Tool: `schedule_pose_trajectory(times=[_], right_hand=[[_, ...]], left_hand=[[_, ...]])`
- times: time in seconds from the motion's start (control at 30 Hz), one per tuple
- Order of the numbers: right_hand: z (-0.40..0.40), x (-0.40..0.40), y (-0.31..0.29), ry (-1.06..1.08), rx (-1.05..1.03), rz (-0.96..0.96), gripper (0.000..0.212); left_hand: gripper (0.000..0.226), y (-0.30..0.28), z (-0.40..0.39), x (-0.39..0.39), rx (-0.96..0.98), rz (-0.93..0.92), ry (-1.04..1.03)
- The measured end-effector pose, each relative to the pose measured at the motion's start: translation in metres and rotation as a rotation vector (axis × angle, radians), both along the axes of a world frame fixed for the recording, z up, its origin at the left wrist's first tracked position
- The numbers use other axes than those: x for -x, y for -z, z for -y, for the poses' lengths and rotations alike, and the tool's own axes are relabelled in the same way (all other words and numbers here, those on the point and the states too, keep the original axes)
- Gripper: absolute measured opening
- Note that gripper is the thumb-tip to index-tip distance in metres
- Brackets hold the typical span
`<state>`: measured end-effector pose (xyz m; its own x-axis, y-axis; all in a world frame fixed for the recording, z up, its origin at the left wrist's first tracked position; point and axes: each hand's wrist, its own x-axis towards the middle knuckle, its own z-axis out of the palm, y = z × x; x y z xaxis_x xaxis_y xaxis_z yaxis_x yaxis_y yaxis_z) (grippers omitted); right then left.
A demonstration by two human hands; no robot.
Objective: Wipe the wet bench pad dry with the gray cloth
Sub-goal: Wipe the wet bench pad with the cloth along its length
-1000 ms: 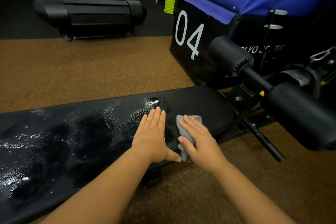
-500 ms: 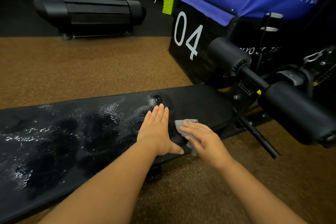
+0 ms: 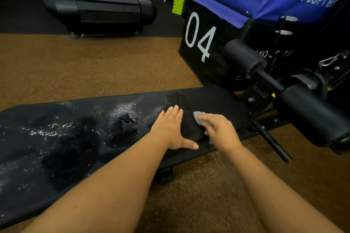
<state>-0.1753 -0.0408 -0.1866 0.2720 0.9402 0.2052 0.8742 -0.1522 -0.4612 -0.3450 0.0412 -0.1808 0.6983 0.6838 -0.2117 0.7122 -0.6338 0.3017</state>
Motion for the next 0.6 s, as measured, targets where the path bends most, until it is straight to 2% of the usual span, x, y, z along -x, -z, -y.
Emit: schedule_pose_trajectory(times=[0.1,0.27,0.37,0.47,0.6], right_hand=[[-0.008,0.024,0.007,0.018,-0.081,0.003,0.027],[0.024,0.007,0.001,-0.318,-0.01,-0.009,0.03],[0.008,-0.019,-0.003,-0.243,-0.016,0.031,0.029],[-0.018,-0.003,0.003,-0.117,-0.089,0.019,0.026],[0.0,0.029,0.005,-0.315,-0.028,-0.048,0.029]], left_hand=[[0.13,0.007,0.002,0.006,-0.036,0.019,-0.005],[0.13,0.015,0.0,0.003,-0.084,0.032,-0.011],[0.131,0.016,0.0,0.003,-0.066,0.033,-0.019],[0.13,0.016,0.001,0.003,-0.058,0.033,-0.021],[0.129,0.013,0.0,0.004,-0.046,0.052,-0.023]])
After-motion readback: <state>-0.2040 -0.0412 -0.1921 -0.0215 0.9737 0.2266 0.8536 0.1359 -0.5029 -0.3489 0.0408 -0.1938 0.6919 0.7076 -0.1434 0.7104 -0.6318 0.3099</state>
